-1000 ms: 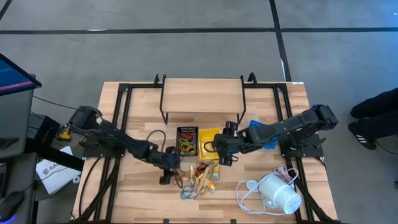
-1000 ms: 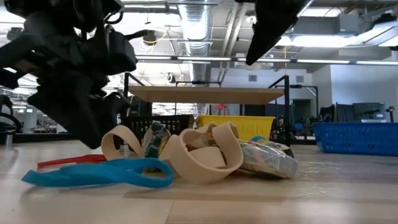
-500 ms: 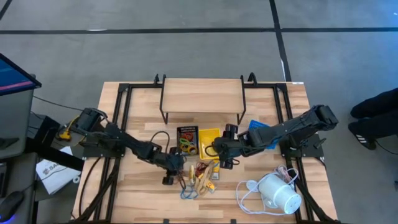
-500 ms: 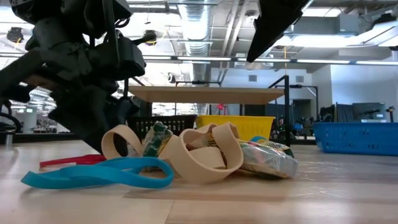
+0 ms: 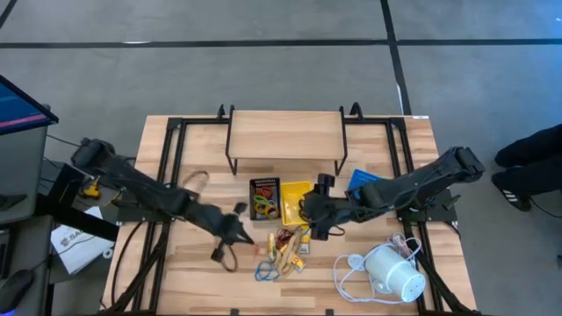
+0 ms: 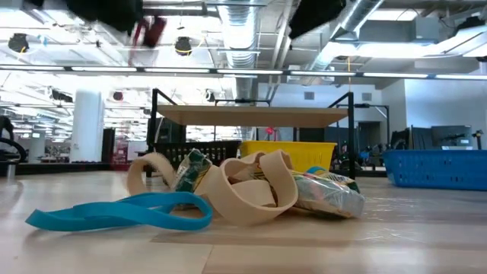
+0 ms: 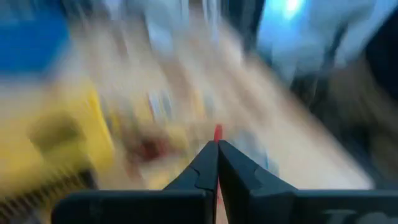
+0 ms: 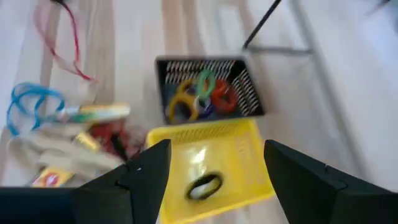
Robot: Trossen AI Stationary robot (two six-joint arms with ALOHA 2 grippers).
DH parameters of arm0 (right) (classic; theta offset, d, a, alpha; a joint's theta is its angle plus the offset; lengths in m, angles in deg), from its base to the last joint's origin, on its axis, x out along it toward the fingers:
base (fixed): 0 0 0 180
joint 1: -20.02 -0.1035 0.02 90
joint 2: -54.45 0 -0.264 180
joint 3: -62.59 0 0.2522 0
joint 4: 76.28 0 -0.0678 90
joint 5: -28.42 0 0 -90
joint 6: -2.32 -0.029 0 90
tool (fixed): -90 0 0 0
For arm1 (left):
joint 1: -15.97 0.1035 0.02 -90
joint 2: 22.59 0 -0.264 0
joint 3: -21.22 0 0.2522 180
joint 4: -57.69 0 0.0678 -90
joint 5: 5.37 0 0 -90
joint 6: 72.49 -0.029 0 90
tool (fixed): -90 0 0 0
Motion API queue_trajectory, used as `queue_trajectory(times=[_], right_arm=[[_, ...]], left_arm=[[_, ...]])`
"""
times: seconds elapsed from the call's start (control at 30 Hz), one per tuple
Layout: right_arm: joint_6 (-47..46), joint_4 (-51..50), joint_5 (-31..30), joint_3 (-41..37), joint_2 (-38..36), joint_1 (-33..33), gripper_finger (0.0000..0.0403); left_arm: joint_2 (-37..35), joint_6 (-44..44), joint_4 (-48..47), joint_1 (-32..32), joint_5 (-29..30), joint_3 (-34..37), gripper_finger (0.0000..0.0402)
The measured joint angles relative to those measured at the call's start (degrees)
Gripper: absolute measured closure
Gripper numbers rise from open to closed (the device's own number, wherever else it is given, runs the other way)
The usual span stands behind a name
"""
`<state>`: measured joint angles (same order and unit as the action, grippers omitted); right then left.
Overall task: Pick & Place Office Desk Supplies
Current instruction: Put the red rubber band into the yellow bin
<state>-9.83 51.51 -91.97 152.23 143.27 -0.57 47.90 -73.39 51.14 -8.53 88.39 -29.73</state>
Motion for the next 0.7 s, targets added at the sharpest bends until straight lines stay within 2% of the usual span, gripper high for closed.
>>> queue_trajectory(times=[0.17,0.3,0.43,0.6,0.7], right_arm=[[5.77,6.13,-1.0,0.0,-1.82,0.03,0.0148],[8.89,11.56,-0.59,0.0,-3.1,0.05,0.0148],[11.92,16.47,0.62,0.0,-3.62,0.07,0.0148],[13.25,17.06,0.96,0.0,-3.42,0.89,0.0148],[13.22,16.63,1.13,-0.07,-3.25,1.88,0.0148]], left_arm=[[-8.97,-8.89,9.77,4.48,2.62,-0.09,0.0401],[-10.75,-10.88,12.35,10.86,2.89,-0.09,0.0401],[-5.97,-10.83,22.98,14.6,-0.97,-0.09,0.0401],[1.88,-11.12,35.96,17.17,-5.85,-0.36,0.0401],[5.56,-10.69,39.84,17.88,-9.72,-2.48,0.0401]])
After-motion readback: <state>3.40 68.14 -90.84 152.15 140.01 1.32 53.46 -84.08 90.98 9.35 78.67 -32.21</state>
